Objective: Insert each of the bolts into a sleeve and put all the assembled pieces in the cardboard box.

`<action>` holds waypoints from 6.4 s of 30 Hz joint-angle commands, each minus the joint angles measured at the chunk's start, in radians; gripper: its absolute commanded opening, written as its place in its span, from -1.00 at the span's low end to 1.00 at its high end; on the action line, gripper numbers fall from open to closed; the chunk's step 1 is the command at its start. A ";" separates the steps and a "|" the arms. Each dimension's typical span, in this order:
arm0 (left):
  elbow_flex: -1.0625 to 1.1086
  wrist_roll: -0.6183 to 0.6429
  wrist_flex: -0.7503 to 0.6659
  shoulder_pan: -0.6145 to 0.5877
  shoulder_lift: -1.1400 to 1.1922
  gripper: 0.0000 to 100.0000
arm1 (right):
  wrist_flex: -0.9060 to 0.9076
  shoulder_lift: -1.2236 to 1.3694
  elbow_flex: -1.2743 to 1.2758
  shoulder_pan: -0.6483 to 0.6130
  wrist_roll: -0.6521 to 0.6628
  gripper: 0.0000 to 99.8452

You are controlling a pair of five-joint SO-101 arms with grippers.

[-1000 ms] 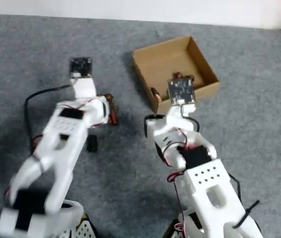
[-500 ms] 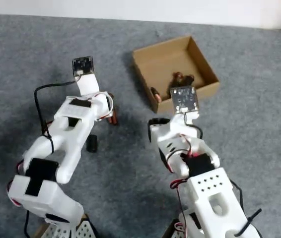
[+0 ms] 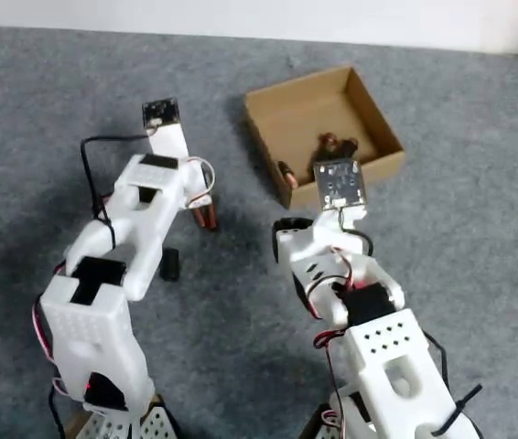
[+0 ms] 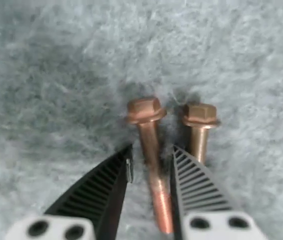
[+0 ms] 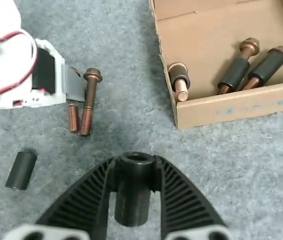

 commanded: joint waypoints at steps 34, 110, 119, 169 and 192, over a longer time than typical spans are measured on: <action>0.972 -0.267 -0.153 0.217 -1.860 -0.99 | -0.147 -0.952 0.568 -0.183 0.270 -0.99; 1.498 0.084 -0.703 0.420 -2.227 -0.98 | -0.145 -0.937 0.417 -0.174 0.236 -0.99; 1.469 0.080 -0.674 0.398 -2.229 -0.98 | -0.031 -0.935 0.366 -0.272 0.238 -0.99; 1.478 0.080 -0.519 0.542 -2.229 -0.99 | 0.068 -0.935 0.298 -0.214 0.241 -0.99; 1.397 0.038 -0.549 0.473 -2.229 -0.99 | 0.065 -0.935 0.329 -0.217 0.244 -0.99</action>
